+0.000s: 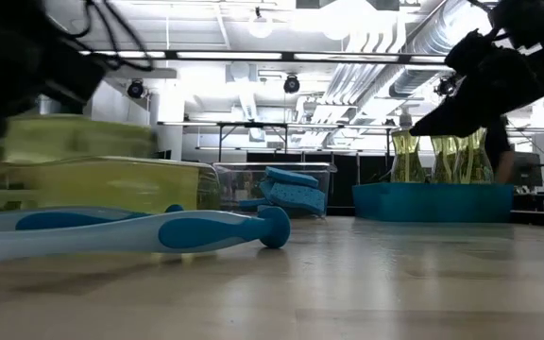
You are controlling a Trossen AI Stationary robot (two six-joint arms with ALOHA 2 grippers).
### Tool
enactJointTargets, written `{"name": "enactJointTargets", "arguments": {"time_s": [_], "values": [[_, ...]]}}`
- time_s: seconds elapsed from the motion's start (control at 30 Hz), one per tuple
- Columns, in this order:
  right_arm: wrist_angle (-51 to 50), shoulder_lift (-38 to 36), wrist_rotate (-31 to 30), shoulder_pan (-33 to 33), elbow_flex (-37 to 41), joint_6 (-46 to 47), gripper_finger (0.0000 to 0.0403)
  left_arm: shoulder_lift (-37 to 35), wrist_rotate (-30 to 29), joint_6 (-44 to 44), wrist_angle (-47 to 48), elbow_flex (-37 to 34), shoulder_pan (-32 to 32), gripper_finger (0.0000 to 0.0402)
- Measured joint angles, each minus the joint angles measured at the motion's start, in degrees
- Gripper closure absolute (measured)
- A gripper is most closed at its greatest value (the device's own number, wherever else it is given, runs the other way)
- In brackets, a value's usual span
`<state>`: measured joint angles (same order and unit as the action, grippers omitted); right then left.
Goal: Pick & Place Kitchen Sink Supplies
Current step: Put the dish soap into the blue bin
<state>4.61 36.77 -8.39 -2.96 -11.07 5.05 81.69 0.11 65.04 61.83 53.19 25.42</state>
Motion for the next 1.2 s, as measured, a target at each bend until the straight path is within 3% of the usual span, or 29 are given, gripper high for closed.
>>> {"name": "enactJointTargets", "arguments": {"time_s": [0.3,0.53,0.87,1.2], "values": [[0.69,0.00,2.90,0.00,0.00,0.01,0.0252,0.00,-12.81,-13.86,-3.74,5.68,-8.50,0.0211],[0.89,0.02,4.57,0.02,0.00,0.24,0.0252,0.00,-22.93,-26.02,-15.32,9.26,-11.44,0.0211],[3.95,1.92,10.66,0.02,0.00,1.46,0.0252,0.00,-23.67,-28.80,-17.81,9.92,-11.56,0.0211],[13.65,14.48,13.22,0.02,0.00,1.54,0.0252,0.00,-23.72,-28.75,-18.10,9.92,-11.56,0.0211]]}}
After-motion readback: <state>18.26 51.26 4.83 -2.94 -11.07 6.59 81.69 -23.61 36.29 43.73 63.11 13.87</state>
